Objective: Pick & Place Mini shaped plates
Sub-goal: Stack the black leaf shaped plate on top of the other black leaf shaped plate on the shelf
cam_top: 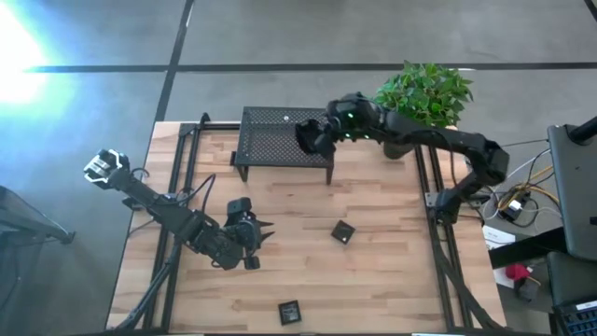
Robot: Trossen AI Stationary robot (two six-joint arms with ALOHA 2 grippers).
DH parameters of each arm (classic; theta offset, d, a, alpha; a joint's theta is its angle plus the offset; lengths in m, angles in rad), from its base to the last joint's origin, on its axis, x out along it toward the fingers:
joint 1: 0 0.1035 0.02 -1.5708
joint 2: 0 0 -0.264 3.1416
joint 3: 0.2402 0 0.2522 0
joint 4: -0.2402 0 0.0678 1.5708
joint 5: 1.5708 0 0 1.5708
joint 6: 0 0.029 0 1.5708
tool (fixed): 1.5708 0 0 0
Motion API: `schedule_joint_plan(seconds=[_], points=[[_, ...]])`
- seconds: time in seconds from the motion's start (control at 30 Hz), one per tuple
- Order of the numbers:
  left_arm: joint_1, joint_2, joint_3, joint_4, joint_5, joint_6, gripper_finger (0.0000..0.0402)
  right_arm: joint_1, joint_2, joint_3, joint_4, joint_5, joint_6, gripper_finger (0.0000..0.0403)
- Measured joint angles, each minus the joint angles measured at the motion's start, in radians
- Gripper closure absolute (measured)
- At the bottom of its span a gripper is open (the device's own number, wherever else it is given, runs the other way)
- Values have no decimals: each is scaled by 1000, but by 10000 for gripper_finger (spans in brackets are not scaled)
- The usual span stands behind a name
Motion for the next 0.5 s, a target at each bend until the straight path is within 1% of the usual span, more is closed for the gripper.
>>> schedule_joint_plan(seconds=[0.1,0.27,0.37,0.5], points=[[0,0,0,0,0,0,312,-22,70,75,-35,0,-24,394],[0,0,0,-1,0,0,312,-54,149,178,-107,0,-71,394],[0,0,0,-2,0,0,312,-72,181,209,-153,8,-106,394],[0,0,0,-4,4,-1,312,-91,203,224,-152,8,-115,394]])
